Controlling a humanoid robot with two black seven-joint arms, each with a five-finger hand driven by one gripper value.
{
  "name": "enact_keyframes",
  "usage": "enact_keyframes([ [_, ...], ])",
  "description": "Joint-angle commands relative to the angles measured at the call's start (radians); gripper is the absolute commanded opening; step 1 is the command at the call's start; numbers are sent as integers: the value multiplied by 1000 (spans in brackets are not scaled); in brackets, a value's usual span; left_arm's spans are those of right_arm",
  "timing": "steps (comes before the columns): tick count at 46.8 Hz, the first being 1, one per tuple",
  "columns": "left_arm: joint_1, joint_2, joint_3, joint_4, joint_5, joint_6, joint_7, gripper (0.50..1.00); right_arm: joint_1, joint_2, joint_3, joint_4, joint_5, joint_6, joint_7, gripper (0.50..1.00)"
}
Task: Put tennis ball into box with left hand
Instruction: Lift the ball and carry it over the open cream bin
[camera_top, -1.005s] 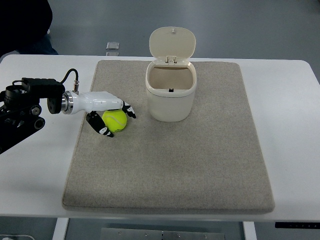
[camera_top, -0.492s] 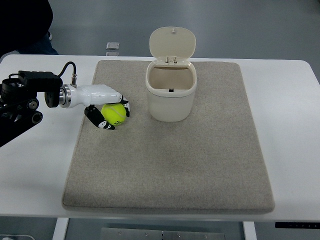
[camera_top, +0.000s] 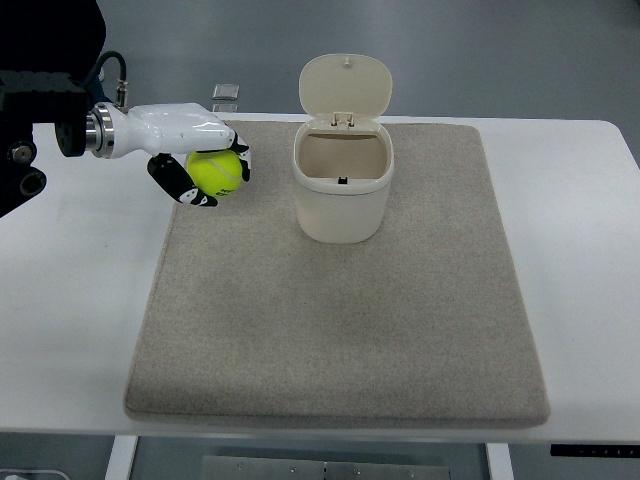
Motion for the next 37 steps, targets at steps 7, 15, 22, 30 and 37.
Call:
enact_keyframes([
  [7,-99,-8,34,-35,2,-1,-17,500,0,0,0,0,0,-1,0,938],
  [15,-165,-66,66,-30,1,1,-17,500,0,0,0,0,0,-1,0,938],
  [22,-173,-158,69,20,4,1,-15,500,0,0,0,0,0,1,0,938],
  [30,-196,-269,78,123,7,1,-8,500,0,0,0,0,0,-1,0,938],
  [37,-219,-346,86,208,8,1,-6,500,0,0,0,0,0,1,0,938],
])
